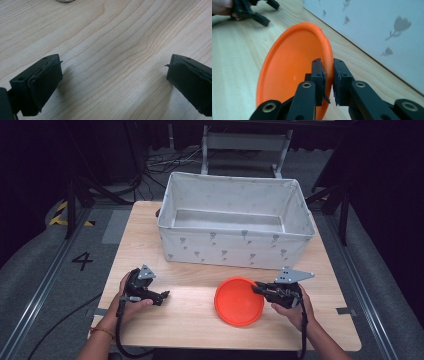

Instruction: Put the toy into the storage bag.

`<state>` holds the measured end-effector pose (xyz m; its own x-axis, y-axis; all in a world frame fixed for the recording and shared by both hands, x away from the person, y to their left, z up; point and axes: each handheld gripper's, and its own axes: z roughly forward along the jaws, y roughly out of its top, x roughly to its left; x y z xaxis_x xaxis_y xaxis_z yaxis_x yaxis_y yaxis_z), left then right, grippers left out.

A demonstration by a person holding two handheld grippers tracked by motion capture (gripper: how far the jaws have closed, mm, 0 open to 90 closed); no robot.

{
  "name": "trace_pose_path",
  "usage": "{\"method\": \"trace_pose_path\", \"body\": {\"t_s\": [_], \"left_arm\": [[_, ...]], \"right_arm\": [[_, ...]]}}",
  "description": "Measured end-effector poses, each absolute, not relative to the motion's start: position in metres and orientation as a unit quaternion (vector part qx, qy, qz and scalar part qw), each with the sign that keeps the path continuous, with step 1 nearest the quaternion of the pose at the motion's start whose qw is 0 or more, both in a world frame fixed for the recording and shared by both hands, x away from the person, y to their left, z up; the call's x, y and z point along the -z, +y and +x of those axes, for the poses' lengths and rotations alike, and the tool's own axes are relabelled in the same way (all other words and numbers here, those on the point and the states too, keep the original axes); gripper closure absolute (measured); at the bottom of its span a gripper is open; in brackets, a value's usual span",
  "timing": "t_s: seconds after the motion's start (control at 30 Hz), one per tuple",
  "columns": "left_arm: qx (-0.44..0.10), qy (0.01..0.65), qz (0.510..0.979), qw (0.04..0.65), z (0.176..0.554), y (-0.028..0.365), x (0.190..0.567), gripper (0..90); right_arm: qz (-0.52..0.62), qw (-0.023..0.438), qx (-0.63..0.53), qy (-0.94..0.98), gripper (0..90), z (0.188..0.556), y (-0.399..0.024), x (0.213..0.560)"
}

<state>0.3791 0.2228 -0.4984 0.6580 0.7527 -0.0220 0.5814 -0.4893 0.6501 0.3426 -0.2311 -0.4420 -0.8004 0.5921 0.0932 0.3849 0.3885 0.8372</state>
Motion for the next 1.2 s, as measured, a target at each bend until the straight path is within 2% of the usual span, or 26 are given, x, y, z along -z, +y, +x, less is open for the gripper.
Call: {"method": "trace_pose_path", "body": {"t_s": [0.17, 0.43, 0.83, 1.2], "left_arm": [[-0.134, 0.391, 0.852, 0.320, 0.379, 0.223, 0.498, 0.5], [-0.137, 0.392, 0.852, 0.318, 0.379, 0.223, 0.498, 0.5], [-0.137, 0.392, 0.852, 0.318, 0.379, 0.223, 0.498, 0.5], [-0.137, 0.392, 0.852, 0.318, 0.379, 0.223, 0.498, 0.5]], "right_arm": [[0.254, 0.142, -0.459, 0.840, 82.5, 0.327, -0.234, 0.422], [0.248, 0.184, -0.429, 0.849, 82.5, 0.320, -0.247, 0.405], [0.242, 0.205, -0.412, 0.854, 82.5, 0.318, -0.259, 0.386], [0.228, 0.217, -0.408, 0.857, 82.5, 0.317, -0.269, 0.351]]}}
